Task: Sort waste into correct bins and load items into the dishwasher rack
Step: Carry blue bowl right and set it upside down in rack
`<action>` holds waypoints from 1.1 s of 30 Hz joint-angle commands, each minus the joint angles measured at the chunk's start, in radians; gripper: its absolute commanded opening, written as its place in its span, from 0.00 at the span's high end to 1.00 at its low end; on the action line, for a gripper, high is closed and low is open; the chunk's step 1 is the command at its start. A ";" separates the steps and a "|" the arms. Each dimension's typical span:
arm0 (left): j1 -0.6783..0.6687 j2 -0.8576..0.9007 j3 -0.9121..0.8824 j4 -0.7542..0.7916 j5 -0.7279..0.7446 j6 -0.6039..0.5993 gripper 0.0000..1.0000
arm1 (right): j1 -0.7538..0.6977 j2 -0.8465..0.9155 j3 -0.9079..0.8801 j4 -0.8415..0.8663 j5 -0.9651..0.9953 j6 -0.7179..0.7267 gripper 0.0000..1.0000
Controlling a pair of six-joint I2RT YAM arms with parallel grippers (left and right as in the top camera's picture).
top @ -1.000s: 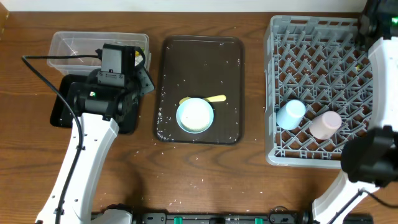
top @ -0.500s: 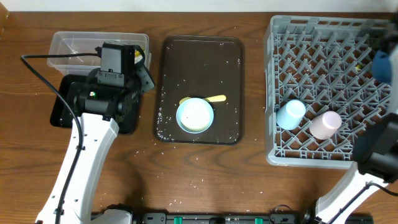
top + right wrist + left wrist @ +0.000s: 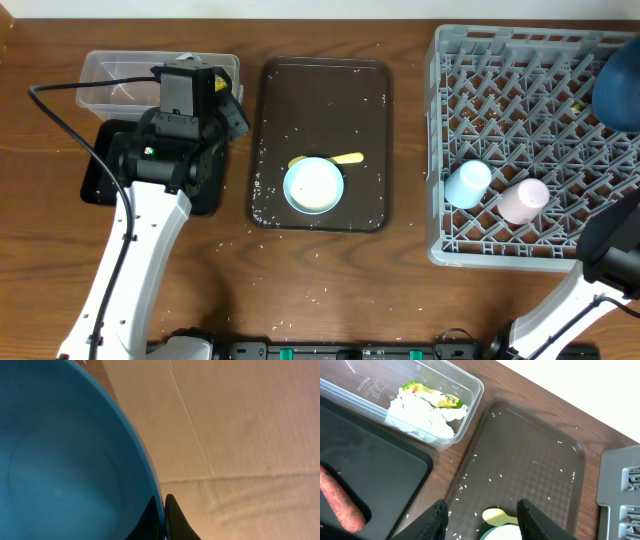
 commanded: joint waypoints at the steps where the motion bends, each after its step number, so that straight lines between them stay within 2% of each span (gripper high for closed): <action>1: -0.002 0.002 0.006 0.005 -0.009 -0.005 0.53 | 0.026 -0.017 0.001 0.025 -0.029 -0.096 0.99; 9: -0.002 0.002 0.006 0.013 -0.009 -0.005 0.53 | 0.111 -0.016 0.001 0.037 -0.017 -0.183 0.99; 21: -0.002 0.002 0.006 0.016 -0.009 -0.005 0.53 | 0.154 0.001 0.001 0.118 0.268 -0.200 0.99; 26: -0.002 0.002 0.006 0.016 -0.009 -0.005 0.53 | 0.154 0.002 0.001 0.120 0.211 -0.270 0.99; 33: -0.002 0.002 0.006 0.016 -0.009 -0.005 0.53 | 0.166 0.022 -0.030 0.119 0.171 -0.283 0.99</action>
